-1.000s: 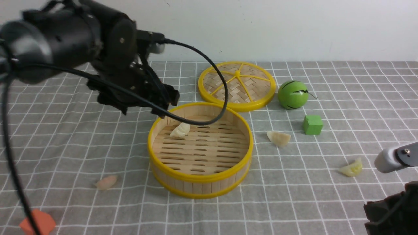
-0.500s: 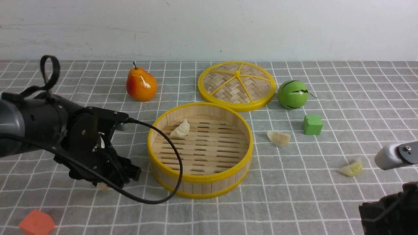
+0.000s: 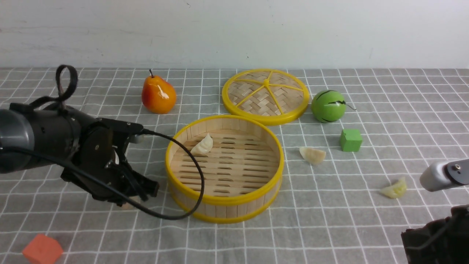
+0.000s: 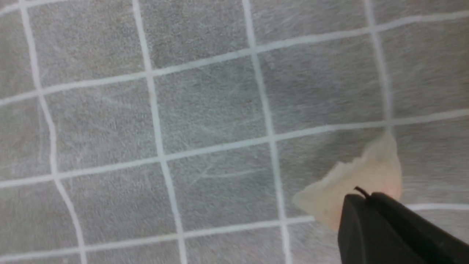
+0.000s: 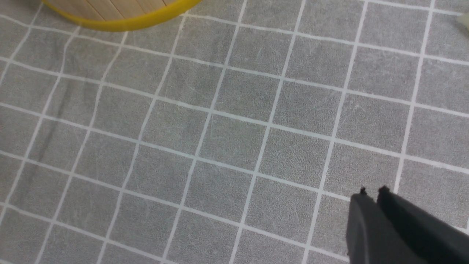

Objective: Put the dumplings into the steamer on the table with the grey tablecloth.
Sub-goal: 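Reach for and grasp a dumpling on the table with the left gripper, then place the dumpling into the bamboo steamer basket with the left gripper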

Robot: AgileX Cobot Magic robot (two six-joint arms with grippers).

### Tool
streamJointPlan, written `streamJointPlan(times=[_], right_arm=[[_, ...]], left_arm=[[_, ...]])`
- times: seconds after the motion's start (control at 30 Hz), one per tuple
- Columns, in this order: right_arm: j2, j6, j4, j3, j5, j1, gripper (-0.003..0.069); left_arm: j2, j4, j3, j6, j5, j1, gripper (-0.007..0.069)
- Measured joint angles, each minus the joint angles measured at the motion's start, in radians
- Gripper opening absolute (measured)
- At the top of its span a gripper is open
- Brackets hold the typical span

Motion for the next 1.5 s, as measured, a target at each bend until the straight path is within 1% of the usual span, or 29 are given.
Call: streamJointPlan(times=[0.13,0.17,0.2,0.3,0.33,0.37,0.4,0.43,0.5,0.57,0.6,0.7,0.73,0.87,1.03,1.17,1.23,1.27,1.37,1.4,1.5], right_arm=[[0.0,0.0,0.002,0.0,0.0,0.0,0.0044],[0.0,0.0,0.004,0.0,0.0,0.0,0.0045],[0.0,0.0,0.004,0.0,0.0,0.0,0.0046],[0.0,0.0,0.007,0.0,-0.001,0.0,0.0052],[0.0,0.0,0.007,0.0,-0.001,0.0,0.0052],[0.0,0.0,0.007,0.0,-0.001,0.0,0.0055],[0.0,0.0,0.007,0.0,-0.001,0.0,0.0057],[0.0,0.0,0.007,0.0,-0.001,0.0,0.0058],[0.0,0.0,0.007,0.0,-0.001,0.0,0.006],[0.0,0.0,0.007,0.0,-0.001,0.0,0.0061],[0.0,0.0,0.007,0.0,-0.001,0.0,0.006],[0.0,-0.001,0.007,0.0,-0.001,0.0,0.006],[0.0,-0.002,0.007,0.0,-0.002,0.0,0.006],[0.0,-0.002,0.007,0.0,-0.003,0.0,0.0062],[0.0,-0.003,0.007,0.0,-0.006,0.0,0.0066],[0.0,-0.003,0.007,0.0,-0.008,0.0,0.0073],[0.0,-0.003,0.007,0.0,-0.008,0.0,0.0076],[0.0,-0.003,0.007,0.0,-0.009,0.0,0.0076],[0.0,-0.003,0.007,0.0,-0.016,0.0,0.0076],[0.0,-0.003,0.007,0.0,-0.017,0.0,0.0076],[0.0,-0.003,0.007,0.0,-0.019,0.0,0.0076]], left_arm=[[-0.03,-0.011,-0.017,-0.01,0.002,-0.001,-0.0009],[-0.028,-0.011,-0.018,-0.001,-0.004,-0.001,0.0017],[-0.026,-0.011,-0.018,-0.001,-0.004,-0.001,0.0023],[0.025,-0.01,-0.018,0.027,-0.007,-0.001,0.0186],[0.025,-0.01,-0.018,0.028,-0.008,-0.001,0.0186],[0.048,-0.006,-0.018,0.03,-0.012,-0.001,0.0256],[0.061,0.002,-0.018,0.031,-0.015,-0.001,0.0292],[0.081,0.021,-0.018,0.033,-0.017,-0.002,0.0343],[0.093,0.057,-0.02,0.033,-0.02,-0.003,0.0373],[0.102,0.087,-0.021,0.025,-0.02,-0.003,0.0358],[0.105,0.096,-0.021,0.016,-0.019,-0.003,0.0337],[0.121,0.105,-0.023,-0.02,-0.024,0.0,0.02],[0.121,0.105,-0.023,-0.03,-0.025,-0.002,0.018],[0.109,0.096,-0.023,-0.044,-0.014,-0.002,0.0183],[0.022,0.077,-0.029,-0.083,0.022,-0.003,0.0183],[-0.047,0.028,-0.053,-0.097,0.04,-0.003,0.0183],[-0.083,-0.059,-0.077,-0.091,0.056,-0.006,0.0183],[-0.093,-0.122,-0.101,-0.071,0.063,-0.016,0.0183],[-0.092,-0.239,-0.162,0.002,0.074,-0.07,0.0183],[-0.082,-0.269,-0.187,0.028,0.074,-0.093,0.0183],[-0.01,-0.305,-0.264,0.075,0.089,-0.143,0.0183]])
